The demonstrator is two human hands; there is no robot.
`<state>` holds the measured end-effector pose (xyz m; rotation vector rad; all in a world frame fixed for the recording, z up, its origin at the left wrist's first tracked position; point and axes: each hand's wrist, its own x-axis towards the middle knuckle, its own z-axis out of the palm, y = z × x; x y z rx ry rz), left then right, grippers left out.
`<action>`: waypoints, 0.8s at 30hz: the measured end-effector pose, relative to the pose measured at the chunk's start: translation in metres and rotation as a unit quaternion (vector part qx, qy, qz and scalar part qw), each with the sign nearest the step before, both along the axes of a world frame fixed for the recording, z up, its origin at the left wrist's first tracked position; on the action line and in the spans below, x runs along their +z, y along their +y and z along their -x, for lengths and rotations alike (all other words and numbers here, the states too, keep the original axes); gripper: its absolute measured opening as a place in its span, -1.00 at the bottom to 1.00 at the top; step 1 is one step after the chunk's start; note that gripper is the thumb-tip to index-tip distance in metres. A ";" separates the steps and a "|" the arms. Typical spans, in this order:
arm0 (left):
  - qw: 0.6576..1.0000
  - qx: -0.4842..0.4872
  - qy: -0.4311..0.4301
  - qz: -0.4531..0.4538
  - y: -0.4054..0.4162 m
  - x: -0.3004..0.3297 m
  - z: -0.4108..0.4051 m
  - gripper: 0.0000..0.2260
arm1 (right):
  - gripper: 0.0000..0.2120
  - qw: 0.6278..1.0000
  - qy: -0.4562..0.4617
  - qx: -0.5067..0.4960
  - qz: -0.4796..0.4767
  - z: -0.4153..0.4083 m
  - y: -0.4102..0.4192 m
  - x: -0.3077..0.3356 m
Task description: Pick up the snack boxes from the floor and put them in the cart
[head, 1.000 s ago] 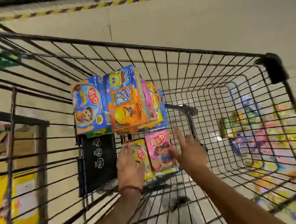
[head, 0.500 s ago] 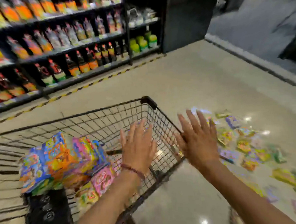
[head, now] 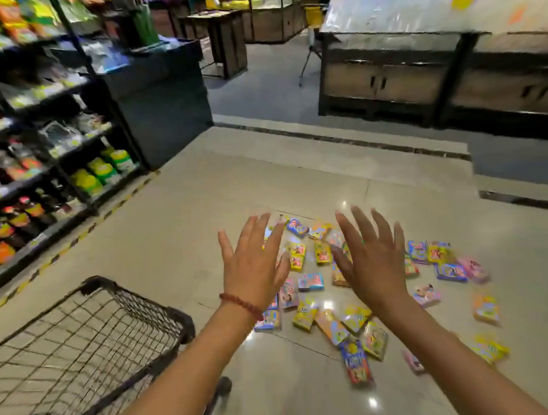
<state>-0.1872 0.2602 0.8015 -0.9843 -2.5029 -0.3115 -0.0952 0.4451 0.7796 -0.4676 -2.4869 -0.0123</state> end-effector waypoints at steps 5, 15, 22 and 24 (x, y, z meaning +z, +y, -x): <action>0.996 -0.036 -0.077 0.031 0.057 -0.046 0.027 -0.59 | -0.51 0.995 -0.024 -0.097 0.018 -0.025 0.054 -0.050; 0.962 -0.039 -0.247 0.105 0.116 -0.193 0.117 -0.52 | -0.50 0.965 -0.178 -0.162 0.106 0.046 0.114 -0.171; 0.932 -0.011 -0.336 0.134 0.132 -0.345 0.160 -0.49 | -0.47 0.947 -0.226 -0.160 0.162 0.093 0.134 -0.307; 0.932 -0.014 -0.339 0.127 0.138 -0.401 0.166 -0.51 | -0.48 0.938 -0.247 -0.156 0.185 0.101 0.140 -0.360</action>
